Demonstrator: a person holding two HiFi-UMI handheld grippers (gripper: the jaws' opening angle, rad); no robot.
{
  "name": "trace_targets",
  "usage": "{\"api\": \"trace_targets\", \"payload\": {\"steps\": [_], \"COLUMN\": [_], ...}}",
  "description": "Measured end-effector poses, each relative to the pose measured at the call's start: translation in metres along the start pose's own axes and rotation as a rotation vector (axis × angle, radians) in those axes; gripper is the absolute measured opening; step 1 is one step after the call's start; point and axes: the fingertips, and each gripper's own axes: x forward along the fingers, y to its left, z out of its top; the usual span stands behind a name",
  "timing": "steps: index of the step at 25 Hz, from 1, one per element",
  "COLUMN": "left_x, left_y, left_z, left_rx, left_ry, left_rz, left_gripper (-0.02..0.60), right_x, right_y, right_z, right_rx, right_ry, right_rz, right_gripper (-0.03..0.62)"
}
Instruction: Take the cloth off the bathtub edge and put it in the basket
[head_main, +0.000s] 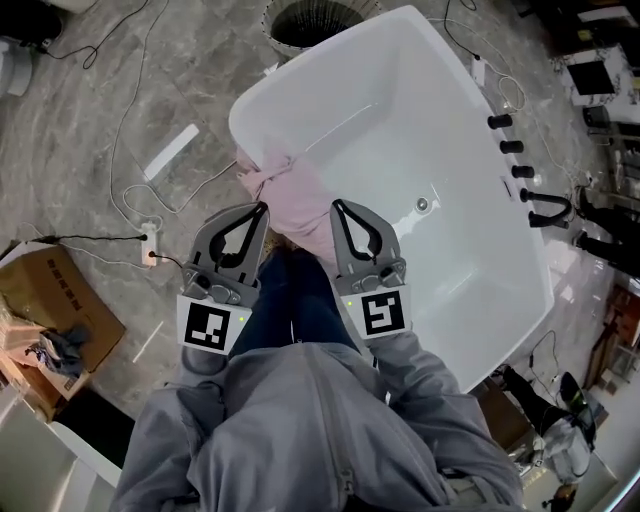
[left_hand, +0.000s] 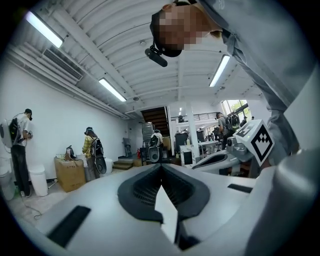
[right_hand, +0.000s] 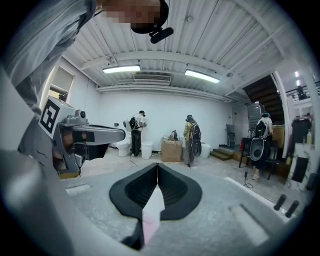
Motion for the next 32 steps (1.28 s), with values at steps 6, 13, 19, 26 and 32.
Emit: {"api": "trace_targets", "payload": {"steps": [6, 13, 19, 26, 32], "left_x": [0.013, 0.022, 0.031, 0.039, 0.051], "left_y": [-0.003, -0.008, -0.010, -0.015, -0.021], "left_z": [-0.041, -0.096, -0.138, -0.171, -0.194], "left_rx": [0.013, -0.013, -0.020, 0.013, 0.007], "left_ry": [0.040, 0.100, 0.154, 0.177, 0.190], "left_rz": [-0.063, -0.104, -0.126, -0.149, -0.168], "left_gripper": [0.006, 0.006, 0.006, 0.006, 0.006], "right_x": [0.005, 0.016, 0.023, 0.025, 0.021], "right_y": [-0.006, -0.002, 0.000, 0.006, 0.001], "right_z": [-0.044, -0.096, -0.138, -0.175, -0.202], "right_rx": [0.013, 0.035, 0.060, 0.080, 0.112], "right_ry": [0.068, 0.113, 0.172, 0.224, 0.275], "right_rz": [-0.034, -0.036, -0.048, -0.047, -0.056], "right_gripper": [0.005, 0.005, 0.005, 0.005, 0.005]}}
